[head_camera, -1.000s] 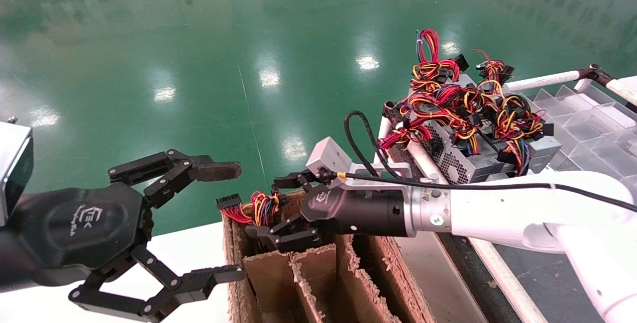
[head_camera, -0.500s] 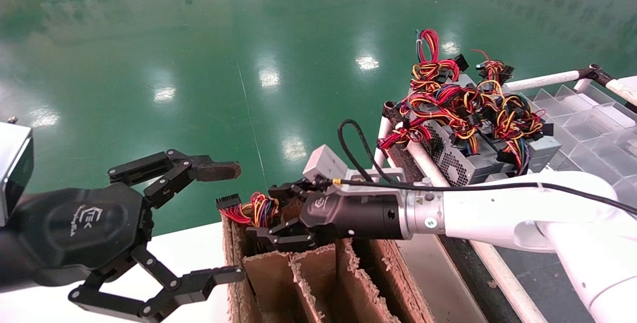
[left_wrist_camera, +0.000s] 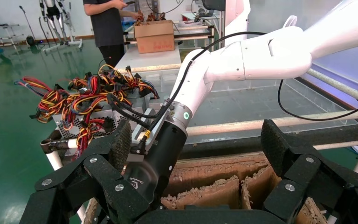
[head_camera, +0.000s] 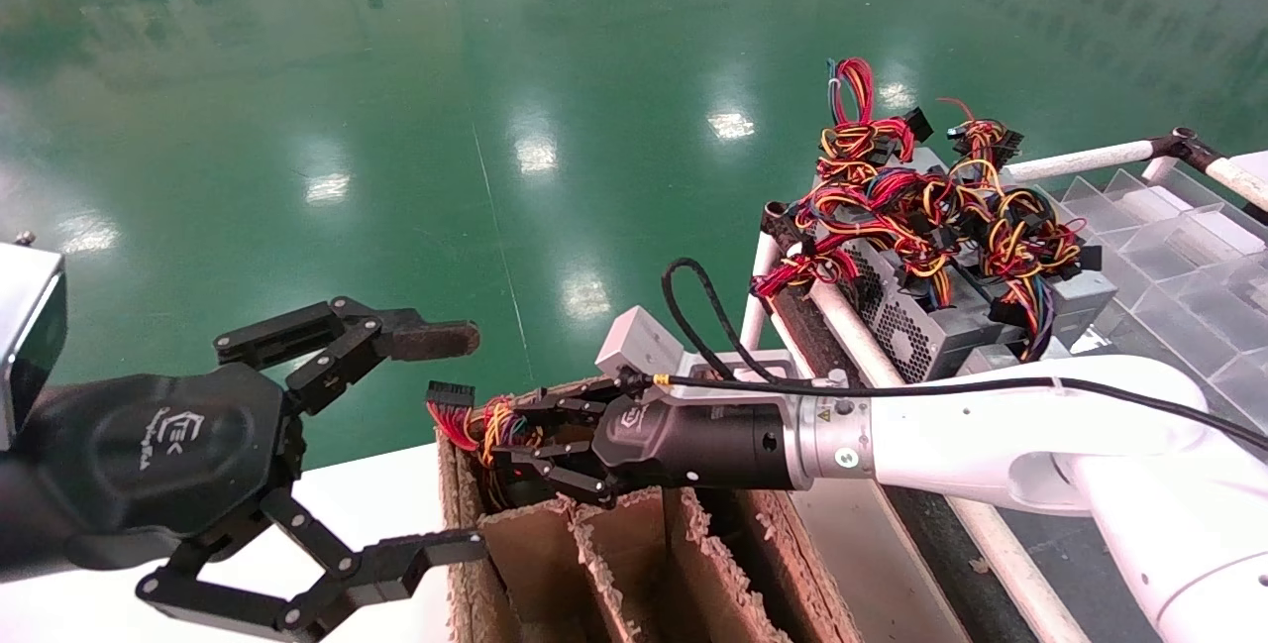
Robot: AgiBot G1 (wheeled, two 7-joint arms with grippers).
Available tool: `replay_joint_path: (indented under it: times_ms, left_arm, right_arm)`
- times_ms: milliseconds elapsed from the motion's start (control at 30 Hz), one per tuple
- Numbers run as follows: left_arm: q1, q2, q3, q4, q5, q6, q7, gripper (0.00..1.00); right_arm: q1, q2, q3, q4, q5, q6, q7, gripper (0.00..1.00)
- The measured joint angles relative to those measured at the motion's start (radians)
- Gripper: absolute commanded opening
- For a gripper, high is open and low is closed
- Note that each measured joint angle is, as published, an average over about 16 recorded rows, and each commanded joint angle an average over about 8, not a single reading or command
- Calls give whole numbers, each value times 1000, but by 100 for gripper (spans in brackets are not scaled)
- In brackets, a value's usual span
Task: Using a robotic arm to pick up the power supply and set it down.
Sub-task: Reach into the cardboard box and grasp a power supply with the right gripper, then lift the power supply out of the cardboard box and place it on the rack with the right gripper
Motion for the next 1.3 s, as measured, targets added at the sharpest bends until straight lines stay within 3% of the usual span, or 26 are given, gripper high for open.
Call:
replay_joint_path:
  times_ms: [700,967,1300]
  left_arm:
    - [0,0,0,0,0,0,0,100]
    - [0,0,0,0,0,0,0,100]
    - [0,0,0,0,0,0,0,100]
  right_arm:
    - [-15,27,54,24,79,-23,-37,0]
    - [-24,77,120,101,166,-30,-39,0]
    - [-16,165,218,240,262,19,-27,0]
